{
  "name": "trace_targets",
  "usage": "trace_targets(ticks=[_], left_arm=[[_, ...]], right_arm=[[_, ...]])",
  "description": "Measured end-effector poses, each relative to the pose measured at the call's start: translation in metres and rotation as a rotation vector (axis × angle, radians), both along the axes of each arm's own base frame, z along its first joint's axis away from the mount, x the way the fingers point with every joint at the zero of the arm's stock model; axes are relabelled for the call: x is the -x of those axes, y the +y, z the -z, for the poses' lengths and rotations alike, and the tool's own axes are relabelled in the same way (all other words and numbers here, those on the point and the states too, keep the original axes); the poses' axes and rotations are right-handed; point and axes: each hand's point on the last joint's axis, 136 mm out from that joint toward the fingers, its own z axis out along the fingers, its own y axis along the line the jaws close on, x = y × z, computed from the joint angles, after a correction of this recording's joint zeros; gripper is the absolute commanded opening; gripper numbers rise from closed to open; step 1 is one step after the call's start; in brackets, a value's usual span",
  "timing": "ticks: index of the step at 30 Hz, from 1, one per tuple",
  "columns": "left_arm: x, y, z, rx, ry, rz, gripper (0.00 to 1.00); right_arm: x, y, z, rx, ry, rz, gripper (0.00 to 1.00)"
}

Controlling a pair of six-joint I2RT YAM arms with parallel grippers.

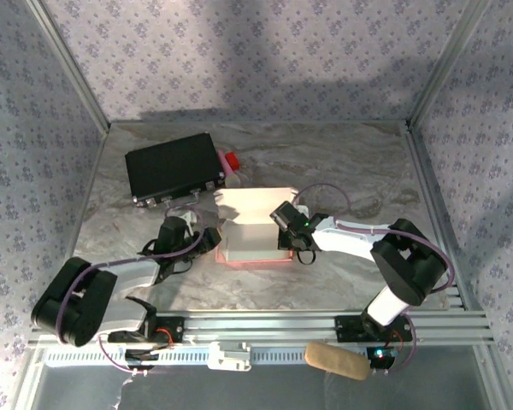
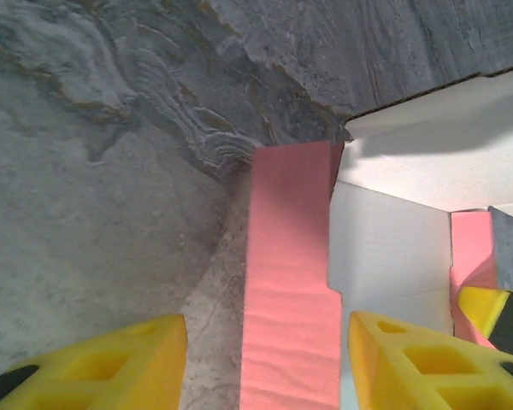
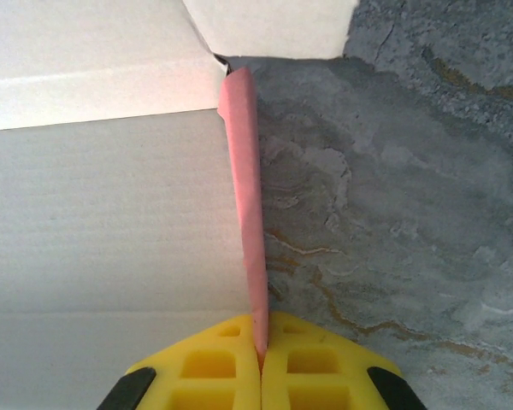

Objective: Fold the paper box

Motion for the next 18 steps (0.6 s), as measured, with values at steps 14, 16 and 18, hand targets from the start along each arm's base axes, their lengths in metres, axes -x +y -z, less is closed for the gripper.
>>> trace_targets(ticks=[14,16,18], left_arm=[[0.008,-0.033,-0.019,0.071,-0.057,0.059,0.51],[0.007,-0.033,-0.025,0.075,-0.072,0.058,0.51],[0.007,-0.034,-0.026,0.072,-0.073,0.057,0.50]], right_arm=[[0.000,0.000,0.000,-0.005,0.003,0.000,0.00],[0.000,0.000,0.000,-0.005,0.004,0.000,0.00],[0.000,0.000,0.000,-0.005,0.004,0.000,0.00]])
